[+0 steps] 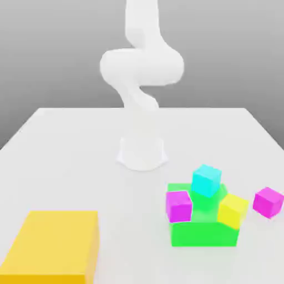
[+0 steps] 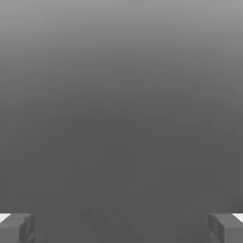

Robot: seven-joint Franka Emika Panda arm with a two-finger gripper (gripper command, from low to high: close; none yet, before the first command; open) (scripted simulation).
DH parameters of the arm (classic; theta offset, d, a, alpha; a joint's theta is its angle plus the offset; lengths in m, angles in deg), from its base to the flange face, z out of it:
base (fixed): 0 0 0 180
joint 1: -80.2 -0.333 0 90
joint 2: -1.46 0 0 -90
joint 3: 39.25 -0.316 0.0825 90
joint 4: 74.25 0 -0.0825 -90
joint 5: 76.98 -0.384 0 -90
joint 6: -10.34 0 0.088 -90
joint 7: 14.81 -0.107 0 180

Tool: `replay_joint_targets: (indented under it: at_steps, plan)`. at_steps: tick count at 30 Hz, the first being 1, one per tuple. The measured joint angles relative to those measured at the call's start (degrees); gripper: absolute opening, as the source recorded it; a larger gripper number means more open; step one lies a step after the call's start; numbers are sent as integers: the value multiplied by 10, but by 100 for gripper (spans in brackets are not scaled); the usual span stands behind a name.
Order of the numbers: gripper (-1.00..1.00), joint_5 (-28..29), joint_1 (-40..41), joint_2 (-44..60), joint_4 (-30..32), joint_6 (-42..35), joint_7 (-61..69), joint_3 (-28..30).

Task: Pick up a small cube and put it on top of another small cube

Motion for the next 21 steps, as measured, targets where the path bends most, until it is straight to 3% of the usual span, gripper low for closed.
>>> replay_joint_targets:
  at_steps: [11,21]
  plan:
    - [0,-45,-188,192,61,91,285,1]
    - [0,-55,-310,362,116,173,518,-51]
